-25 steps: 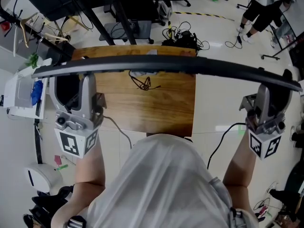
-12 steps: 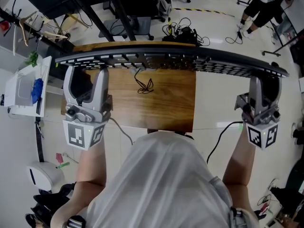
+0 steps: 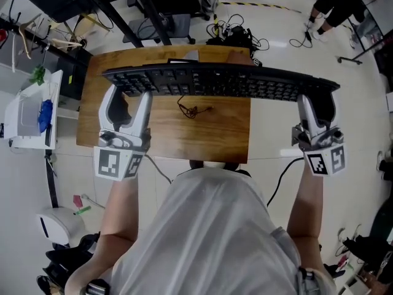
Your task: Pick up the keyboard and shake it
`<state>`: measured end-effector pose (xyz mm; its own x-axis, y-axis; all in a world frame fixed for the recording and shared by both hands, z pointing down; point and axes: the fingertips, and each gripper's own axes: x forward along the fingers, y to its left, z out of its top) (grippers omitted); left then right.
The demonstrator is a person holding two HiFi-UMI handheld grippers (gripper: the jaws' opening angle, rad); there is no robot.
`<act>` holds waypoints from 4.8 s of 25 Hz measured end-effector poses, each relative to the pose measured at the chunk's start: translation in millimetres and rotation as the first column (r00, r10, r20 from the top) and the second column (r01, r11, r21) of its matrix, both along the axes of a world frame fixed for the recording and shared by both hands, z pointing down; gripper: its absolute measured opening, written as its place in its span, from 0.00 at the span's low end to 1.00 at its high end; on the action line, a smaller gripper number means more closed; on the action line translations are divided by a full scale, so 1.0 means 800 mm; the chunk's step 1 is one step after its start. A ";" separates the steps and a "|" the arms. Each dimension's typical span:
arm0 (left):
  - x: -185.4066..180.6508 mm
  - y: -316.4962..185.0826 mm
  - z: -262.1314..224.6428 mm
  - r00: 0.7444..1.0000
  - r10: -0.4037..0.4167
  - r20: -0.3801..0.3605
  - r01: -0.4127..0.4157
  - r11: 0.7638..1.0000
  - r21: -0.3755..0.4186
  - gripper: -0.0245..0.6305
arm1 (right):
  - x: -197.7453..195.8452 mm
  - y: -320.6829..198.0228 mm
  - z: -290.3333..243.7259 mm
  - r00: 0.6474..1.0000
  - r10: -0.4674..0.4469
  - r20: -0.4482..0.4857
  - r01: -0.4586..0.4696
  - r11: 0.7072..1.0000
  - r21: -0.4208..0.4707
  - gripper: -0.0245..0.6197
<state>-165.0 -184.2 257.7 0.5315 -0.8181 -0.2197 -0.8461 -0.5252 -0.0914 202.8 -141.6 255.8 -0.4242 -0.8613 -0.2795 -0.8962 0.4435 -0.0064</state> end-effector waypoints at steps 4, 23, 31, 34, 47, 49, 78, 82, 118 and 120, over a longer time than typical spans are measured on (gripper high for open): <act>-0.003 -0.004 0.042 1.000 -0.005 0.025 0.007 0.995 -0.097 0.44 | -0.005 -0.006 0.052 1.000 -0.027 -0.004 0.026 0.992 -0.123 0.54; -0.021 0.008 0.246 0.996 0.007 0.084 0.035 0.869 -0.493 0.44 | -0.023 0.003 0.263 0.989 -0.087 0.121 0.138 0.840 -0.525 0.55; -0.036 0.032 0.349 0.997 -0.002 0.072 0.051 0.726 -0.686 0.44 | -0.037 0.014 0.346 0.983 -0.110 0.149 0.181 0.729 -0.660 0.55; -0.040 0.041 0.383 0.997 -0.004 0.079 0.063 0.653 -0.754 0.44 | -0.042 0.020 0.385 0.985 -0.129 0.113 0.170 0.666 -0.727 0.55; -0.054 0.095 0.507 0.995 -0.011 0.100 0.097 0.333 -0.938 0.44 | -0.056 0.049 0.512 0.987 -0.139 0.085 0.136 0.423 -0.896 0.55; -0.055 0.101 0.519 0.994 -0.003 0.110 0.106 0.302 -0.947 0.44 | -0.057 0.056 0.528 0.988 -0.133 0.077 0.124 0.390 -0.913 0.55; -0.061 0.113 0.584 0.991 -0.030 0.134 0.136 0.069 -0.988 0.44 | -0.058 0.055 0.601 0.993 -0.114 0.024 0.048 0.214 -0.976 0.60; -0.064 0.112 0.584 0.988 -0.051 0.142 0.147 0.105 -0.984 0.46 | -0.057 0.048 0.599 0.985 -0.166 -0.040 0.006 0.269 -0.963 0.63; 0.047 0.184 0.375 0.992 -0.125 -0.028 0.056 0.624 -0.780 0.04 | -0.135 0.078 0.400 0.918 -0.396 -0.031 0.272 0.684 -0.677 0.04; 0.042 0.197 0.372 0.992 -0.118 -0.042 0.044 0.639 -0.768 0.04 | -0.144 0.095 0.392 0.919 -0.392 -0.041 0.267 0.696 -0.667 0.04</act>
<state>-131.3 -26.6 555.5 0.4657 -0.7524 0.4658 -0.8731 -0.3050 0.3803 87.4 -65.7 569.4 -0.7009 -0.6016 0.3832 -0.7072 0.6558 -0.2640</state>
